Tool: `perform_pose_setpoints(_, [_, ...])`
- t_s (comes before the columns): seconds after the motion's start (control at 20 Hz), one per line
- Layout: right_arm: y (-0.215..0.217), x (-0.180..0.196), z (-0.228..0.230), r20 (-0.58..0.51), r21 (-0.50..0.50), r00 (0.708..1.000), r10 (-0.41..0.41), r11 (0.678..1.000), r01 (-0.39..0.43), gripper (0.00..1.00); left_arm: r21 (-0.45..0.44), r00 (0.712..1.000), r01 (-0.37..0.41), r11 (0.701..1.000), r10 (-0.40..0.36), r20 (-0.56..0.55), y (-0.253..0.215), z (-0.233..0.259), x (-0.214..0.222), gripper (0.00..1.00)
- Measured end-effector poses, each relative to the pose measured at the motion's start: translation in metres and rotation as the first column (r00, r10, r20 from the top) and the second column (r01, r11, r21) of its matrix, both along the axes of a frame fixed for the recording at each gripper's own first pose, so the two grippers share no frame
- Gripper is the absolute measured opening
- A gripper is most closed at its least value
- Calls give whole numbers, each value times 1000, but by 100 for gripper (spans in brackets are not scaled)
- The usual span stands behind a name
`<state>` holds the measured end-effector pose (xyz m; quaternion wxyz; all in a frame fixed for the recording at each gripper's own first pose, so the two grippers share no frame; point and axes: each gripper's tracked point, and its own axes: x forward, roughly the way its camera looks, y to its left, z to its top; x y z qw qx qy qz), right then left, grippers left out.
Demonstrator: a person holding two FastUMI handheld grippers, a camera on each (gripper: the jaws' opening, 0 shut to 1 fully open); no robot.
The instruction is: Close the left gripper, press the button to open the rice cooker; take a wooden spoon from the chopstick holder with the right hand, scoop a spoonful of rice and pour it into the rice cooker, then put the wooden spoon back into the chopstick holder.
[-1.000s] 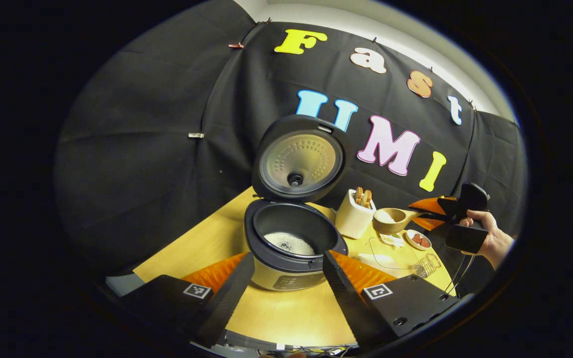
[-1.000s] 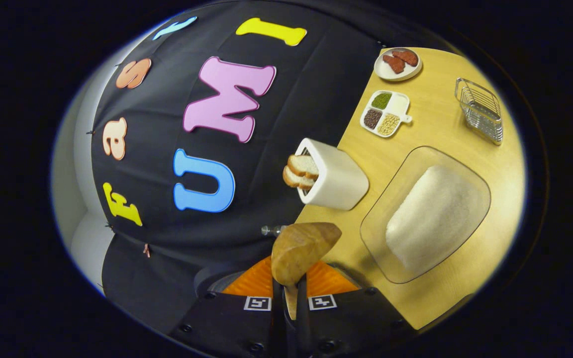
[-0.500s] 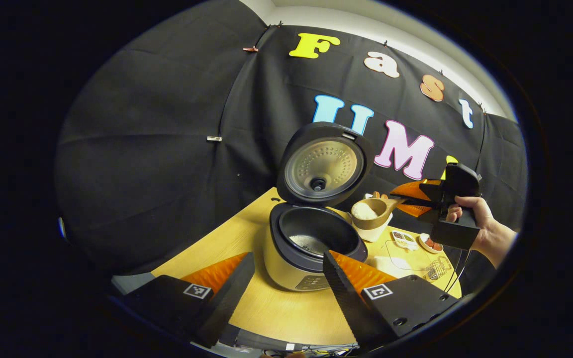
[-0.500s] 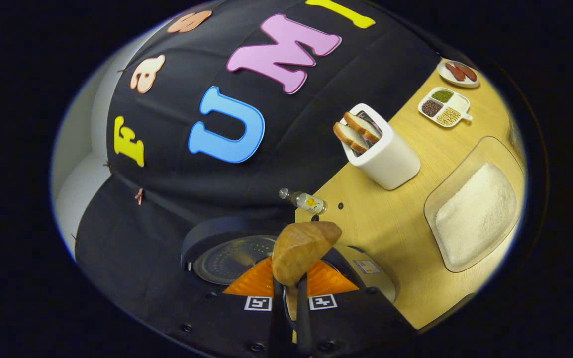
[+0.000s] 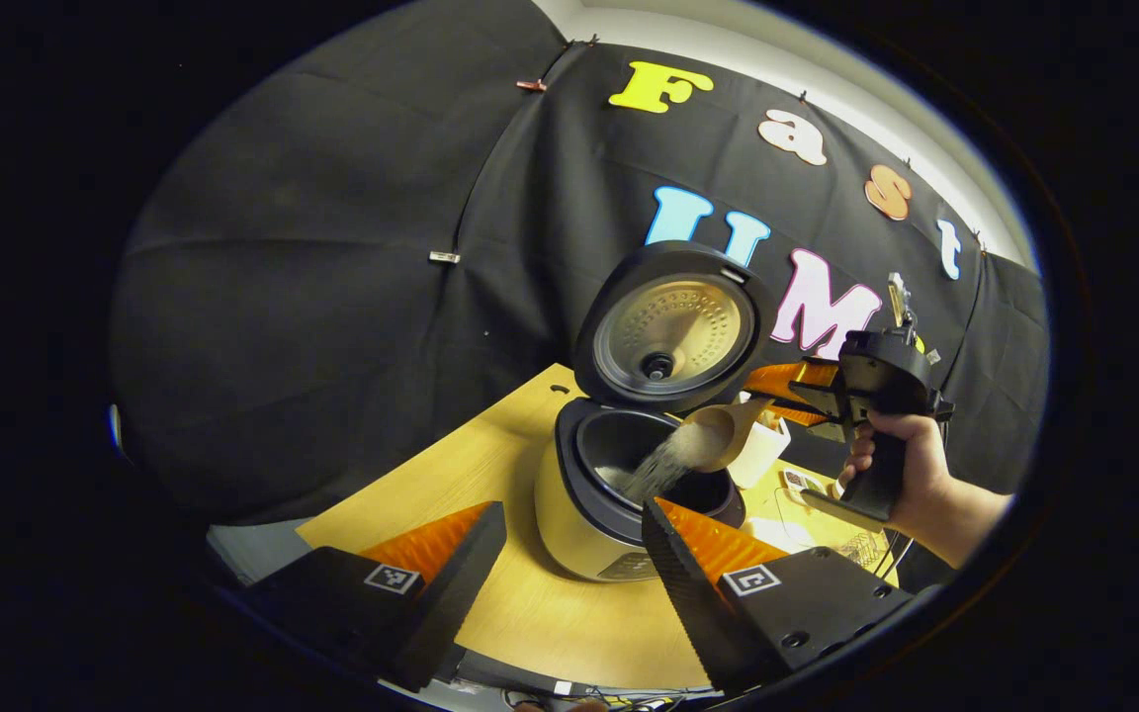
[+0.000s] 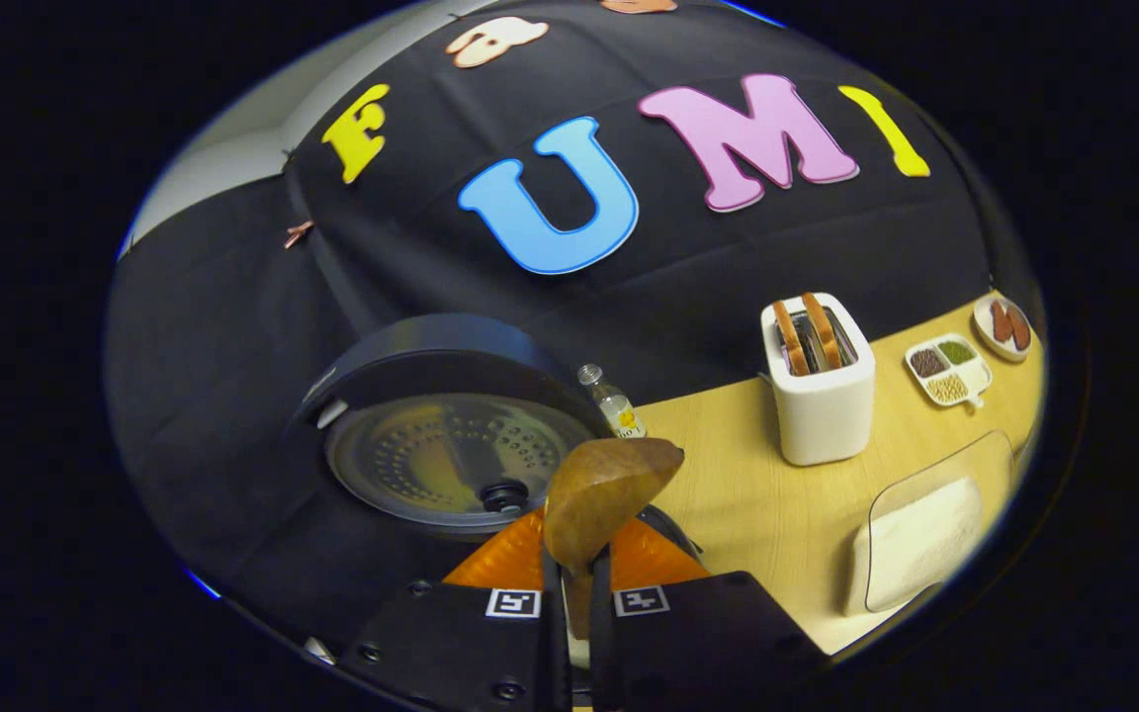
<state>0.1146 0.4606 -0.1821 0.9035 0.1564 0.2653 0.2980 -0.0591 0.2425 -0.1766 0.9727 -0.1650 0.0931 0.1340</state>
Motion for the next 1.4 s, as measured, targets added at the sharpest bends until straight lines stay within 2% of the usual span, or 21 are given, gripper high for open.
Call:
perform_pose_setpoints(0.3, [18,-5,-13,136,-99,988,67,994,-53,12,22,1000,10,1000,-10,6,7,3,-2,95])
perform_pose_setpoints(0.55, [26,-13,3,322,-170,937,137,982,-85,12,30,1000,-20,999,20,-5,18,0,-15,96])
perform_pose_setpoints(0.75, [33,-30,-6,366,-246,901,234,958,-149,12,28,999,-43,999,43,-12,22,-4,-23,95])
perform_pose_setpoints(0.9, [40,-44,-1,430,-306,845,317,932,-194,12,27,999,-50,998,50,-8,22,-2,-27,96])
perform_pose_setpoints(1.05, [50,-62,-3,491,-397,753,439,882,-255,12,27,999,-51,998,51,-5,18,-3,-30,96])
perform_pose_setpoints(1.25, [60,-86,-16,497,-467,682,536,828,-311,12,23,999,-50,998,50,-1,11,-5,-33,96])
perform_pose_setpoints(1.3, [60,-90,-20,494,-474,678,545,822,-316,12,24,999,-51,998,51,-1,10,-4,-34,96])
perform_pose_setpoints(1.35, [59,-93,-21,485,-465,688,541,825,-321,12,28,999,-52,998,53,-2,10,-5,-34,96])
perform_pose_setpoints(1.4, [56,-92,-20,472,-443,709,524,836,-323,12,32,999,-53,998,53,-3,9,-5,-35,95])
